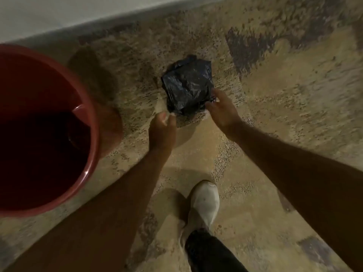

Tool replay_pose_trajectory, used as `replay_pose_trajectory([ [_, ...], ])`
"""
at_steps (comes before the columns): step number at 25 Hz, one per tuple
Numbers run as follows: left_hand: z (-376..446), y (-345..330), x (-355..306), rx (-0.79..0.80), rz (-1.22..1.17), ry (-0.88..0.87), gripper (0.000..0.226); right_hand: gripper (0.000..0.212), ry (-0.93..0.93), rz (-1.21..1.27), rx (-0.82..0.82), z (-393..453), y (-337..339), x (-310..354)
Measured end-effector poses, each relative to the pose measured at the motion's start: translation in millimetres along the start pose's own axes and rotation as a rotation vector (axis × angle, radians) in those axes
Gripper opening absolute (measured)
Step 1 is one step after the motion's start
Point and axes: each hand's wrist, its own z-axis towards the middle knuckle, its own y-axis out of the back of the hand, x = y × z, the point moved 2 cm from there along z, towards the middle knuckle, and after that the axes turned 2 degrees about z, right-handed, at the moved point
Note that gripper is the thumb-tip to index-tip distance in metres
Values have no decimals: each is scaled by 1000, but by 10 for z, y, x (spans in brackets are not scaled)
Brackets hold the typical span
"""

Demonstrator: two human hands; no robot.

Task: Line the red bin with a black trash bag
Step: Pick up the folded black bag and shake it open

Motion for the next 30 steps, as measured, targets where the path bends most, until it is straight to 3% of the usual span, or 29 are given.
replay_pose_trajectory([
  [3,363,-217,-44,22,-203,96,43,56,-26,118,64,280,-18,-116],
  [7,636,-404,-141,154,-407,235,13,59,-49,111,100,479,-19,-243],
  [12,601,-427,-284,187,-496,289,28,58,-29,130,99,451,32,-212],
  [16,266,-266,-525,189,-499,241,26,53,2,119,35,94,37,-14],
  [20,-306,66,-815,225,-485,153,6,45,-49,258,-59,-516,13,438],
  [23,-813,359,-1009,204,-436,87,15,34,-61,408,-111,-1062,36,946],
  [30,-2222,1266,-1469,88,-178,-249,12,21,60,358,-163,-2466,29,2060],
])
